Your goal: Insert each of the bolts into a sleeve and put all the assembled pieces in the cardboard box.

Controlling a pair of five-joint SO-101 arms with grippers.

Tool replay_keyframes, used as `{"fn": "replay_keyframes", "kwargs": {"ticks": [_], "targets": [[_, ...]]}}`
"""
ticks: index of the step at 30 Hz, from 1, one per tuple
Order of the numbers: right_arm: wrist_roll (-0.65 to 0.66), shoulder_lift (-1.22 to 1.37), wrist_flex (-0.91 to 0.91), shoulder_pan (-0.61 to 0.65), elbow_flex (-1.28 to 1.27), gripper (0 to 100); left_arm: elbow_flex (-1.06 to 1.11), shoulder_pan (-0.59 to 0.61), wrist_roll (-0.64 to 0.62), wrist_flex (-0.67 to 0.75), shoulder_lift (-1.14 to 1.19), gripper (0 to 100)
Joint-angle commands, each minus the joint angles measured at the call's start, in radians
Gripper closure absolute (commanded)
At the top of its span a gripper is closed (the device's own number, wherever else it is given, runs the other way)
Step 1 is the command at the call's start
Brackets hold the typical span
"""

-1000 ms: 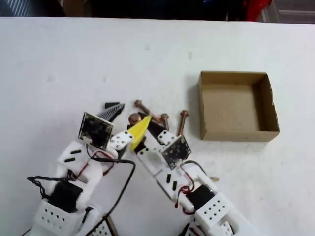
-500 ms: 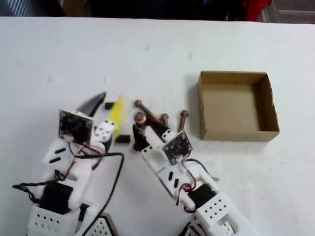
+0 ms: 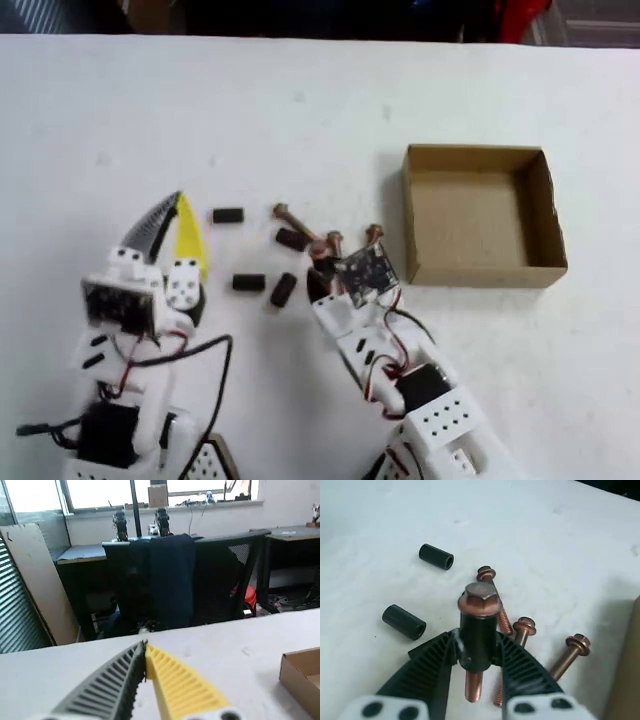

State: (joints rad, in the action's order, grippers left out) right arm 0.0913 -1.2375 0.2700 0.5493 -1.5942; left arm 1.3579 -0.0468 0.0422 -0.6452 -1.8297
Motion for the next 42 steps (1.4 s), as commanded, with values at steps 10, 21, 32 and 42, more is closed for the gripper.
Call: {"fn": "replay_keyframes", "kwargs": {"ticks": [10,21,32,42], "targets": [[0.005,-0.008,0.481,-0.234,0.408,98.1,0.143,0.179,-0.012,0.037,0.021,98],[0.144,-0.005,0.568,-0.453,0.588,98.1,0.292,0.203,-0.011,0.037,0.019,98],[0.176,0.456,0.568,-0.549,0.859,98.1,0.336,0.203,-0.005,0.037,0.019,98],[0.176,1.040,0.573,-0.572,1.198,98.1,0.336,0.203,-0.005,0.029,0.019,98]]}}
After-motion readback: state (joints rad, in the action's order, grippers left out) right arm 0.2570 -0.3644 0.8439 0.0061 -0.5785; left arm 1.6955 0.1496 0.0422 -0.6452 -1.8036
